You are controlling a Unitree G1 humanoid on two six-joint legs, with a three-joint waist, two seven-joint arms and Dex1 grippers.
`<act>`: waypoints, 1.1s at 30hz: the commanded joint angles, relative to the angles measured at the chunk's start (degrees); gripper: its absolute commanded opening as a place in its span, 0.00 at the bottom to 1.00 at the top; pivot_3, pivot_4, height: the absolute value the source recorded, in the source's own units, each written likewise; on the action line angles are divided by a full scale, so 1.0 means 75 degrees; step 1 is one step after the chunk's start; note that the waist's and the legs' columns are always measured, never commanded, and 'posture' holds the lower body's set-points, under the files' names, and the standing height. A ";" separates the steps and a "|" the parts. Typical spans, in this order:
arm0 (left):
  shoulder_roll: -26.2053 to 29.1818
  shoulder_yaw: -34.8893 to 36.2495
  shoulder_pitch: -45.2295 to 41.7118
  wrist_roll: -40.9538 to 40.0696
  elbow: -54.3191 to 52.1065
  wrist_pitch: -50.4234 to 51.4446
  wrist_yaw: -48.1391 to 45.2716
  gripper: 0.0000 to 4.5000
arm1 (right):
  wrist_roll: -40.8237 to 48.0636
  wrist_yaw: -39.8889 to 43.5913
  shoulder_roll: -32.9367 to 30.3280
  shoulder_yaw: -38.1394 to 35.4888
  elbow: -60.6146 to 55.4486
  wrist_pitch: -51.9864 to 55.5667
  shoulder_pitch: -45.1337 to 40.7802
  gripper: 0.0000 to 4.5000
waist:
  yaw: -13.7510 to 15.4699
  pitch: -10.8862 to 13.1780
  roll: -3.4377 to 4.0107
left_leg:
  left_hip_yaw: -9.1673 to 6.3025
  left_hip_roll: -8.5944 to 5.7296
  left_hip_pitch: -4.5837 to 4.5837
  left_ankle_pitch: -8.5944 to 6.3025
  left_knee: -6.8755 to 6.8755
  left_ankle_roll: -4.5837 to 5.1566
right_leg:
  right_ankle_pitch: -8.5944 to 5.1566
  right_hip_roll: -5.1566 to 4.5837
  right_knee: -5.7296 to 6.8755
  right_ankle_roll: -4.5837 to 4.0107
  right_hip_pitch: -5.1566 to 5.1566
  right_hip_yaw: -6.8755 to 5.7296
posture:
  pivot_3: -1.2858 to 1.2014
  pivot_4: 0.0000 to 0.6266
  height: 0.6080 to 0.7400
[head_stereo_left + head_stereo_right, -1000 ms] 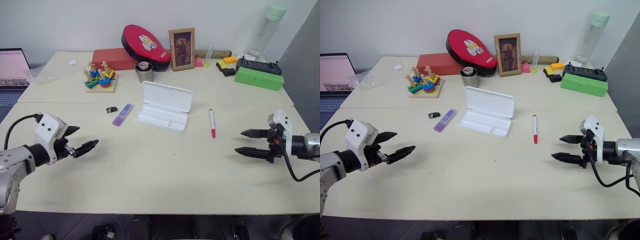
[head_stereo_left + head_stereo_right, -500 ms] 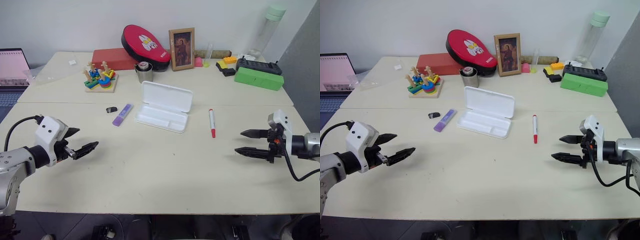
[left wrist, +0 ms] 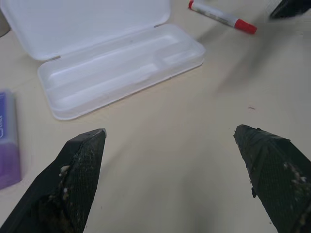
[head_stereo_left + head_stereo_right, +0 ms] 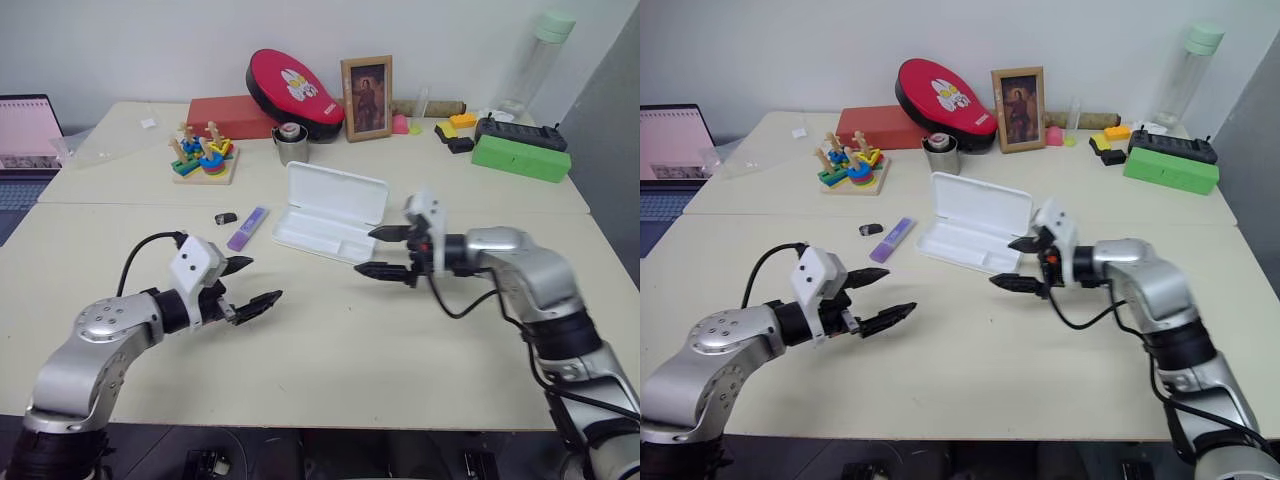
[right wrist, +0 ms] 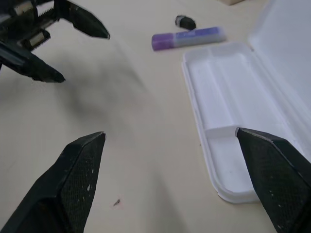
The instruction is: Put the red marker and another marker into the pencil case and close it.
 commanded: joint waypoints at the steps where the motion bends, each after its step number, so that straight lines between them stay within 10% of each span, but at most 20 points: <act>1: -0.0198 -0.0170 -0.0410 0.0068 -0.0186 -0.0128 0.0200 1.00 | -0.0721 -0.0302 0.0384 0.0427 0.0774 -0.0290 -0.0503 1.00 | 0.0000 0.0000 0.0000 | 0.0000 0.0000 0.0000 0.0000 0.0001 0.0000 | 0.0000 0.0000 0.0000 0.0000 0.0000 0.0000 | 0.52 0.24 1.00; 9: -0.0477 -0.0264 -0.0434 0.0022 -0.0380 -0.0064 0.0443 1.00 | -0.1678 -0.0688 0.0865 0.0906 0.1910 -0.0160 -0.0792 0.89 | -0.0011 0.0000 0.0001 | -0.0003 0.0000 -0.0001 0.0000 -0.0004 0.0000 | 0.0000 0.0000 0.0000 0.0000 -0.0002 -0.0002 | 0.52 0.24 1.00; 24: -0.0486 -0.0261 -0.0447 0.0058 -0.0335 -0.0119 0.0499 1.00 | -0.1912 -0.0336 0.0985 0.0858 0.1365 -0.0394 -0.0676 0.04 | -0.0006 0.0000 0.0001 | -0.0004 -0.0001 0.0000 0.0000 -0.0002 0.0000 | 0.0000 0.0000 0.0003 -0.0001 -0.0001 -0.0002 | 0.52 0.24 1.00; 33: -0.0239 -0.0196 -0.0149 -0.0073 -0.0418 -0.0106 0.0092 1.00 | -0.1440 0.0813 0.0430 0.0948 -0.0648 -0.0850 0.0269 0.01 | -0.0004 0.0001 0.0001 | -0.0004 0.0000 -0.0002 -0.0001 -0.0003 0.0001 | 0.0000 0.0000 0.0000 0.0000 -0.0001 -0.0002 | 0.52 0.24 1.00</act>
